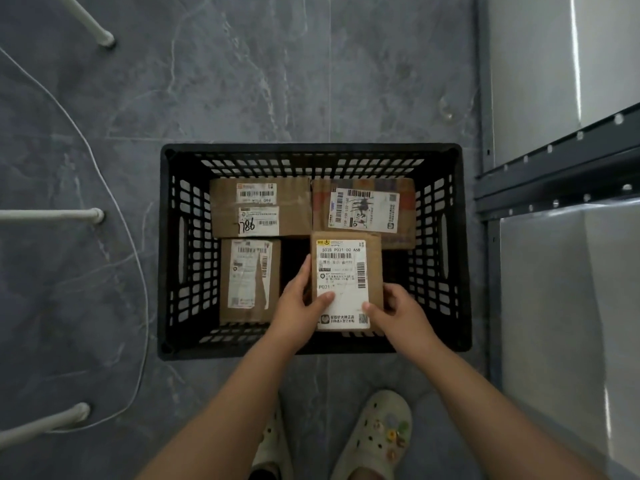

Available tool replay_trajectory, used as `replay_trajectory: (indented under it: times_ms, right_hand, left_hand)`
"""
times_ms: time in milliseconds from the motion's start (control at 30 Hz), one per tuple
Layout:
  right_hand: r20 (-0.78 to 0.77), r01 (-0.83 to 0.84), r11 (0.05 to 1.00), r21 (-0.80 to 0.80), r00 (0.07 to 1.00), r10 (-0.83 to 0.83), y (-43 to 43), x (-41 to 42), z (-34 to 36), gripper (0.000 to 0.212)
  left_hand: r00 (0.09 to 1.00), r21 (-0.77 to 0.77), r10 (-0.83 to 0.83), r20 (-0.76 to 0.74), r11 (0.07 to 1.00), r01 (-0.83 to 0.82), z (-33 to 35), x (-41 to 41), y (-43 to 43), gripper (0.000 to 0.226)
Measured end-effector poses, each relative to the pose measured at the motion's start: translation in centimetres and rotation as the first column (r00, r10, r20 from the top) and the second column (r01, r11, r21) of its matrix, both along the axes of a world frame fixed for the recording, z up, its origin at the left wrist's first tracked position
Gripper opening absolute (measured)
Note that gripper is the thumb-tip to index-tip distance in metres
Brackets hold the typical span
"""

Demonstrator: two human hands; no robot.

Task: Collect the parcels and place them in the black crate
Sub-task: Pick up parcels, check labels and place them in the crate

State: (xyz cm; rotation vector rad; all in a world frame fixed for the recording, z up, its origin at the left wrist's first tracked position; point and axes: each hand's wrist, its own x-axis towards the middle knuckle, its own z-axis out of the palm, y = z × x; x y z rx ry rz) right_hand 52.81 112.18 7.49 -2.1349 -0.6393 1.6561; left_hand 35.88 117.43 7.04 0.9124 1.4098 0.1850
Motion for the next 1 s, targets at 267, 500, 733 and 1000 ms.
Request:
replay_trajectory:
  times_ms: [267,500,733,1000]
  right_hand:
    - [0.123,-0.207,0.975,-0.079,0.969,0.215,0.5,-0.5,-3.0,0.055]
    - [0.160,-0.296,0.952,-0.077,0.939,0.305,1.0,-0.2,-3.4,0.058]
    - [0.215,-0.348,0.937,0.013,0.917,0.337,1.1,0.8,-1.8,0.057]
    - [0.426,-0.773,0.634,-0.028,0.564,0.707,6.1,4.7,0.8,0.064]
  left_hand:
    - [0.988,0.048,-0.136,-0.074,0.989,0.140,-2.6,-0.5,0.1,0.084]
    - [0.970,0.045,-0.200,-0.137,0.977,0.208,-3.3,-0.3,0.2,0.088]
    - [0.988,0.030,-0.097,-0.118,0.994,0.101,-3.0,0.0,0.4,0.099]
    - [0.984,-0.144,0.027,-0.174,0.988,-0.053,-0.8,0.8,-1.3,0.072]
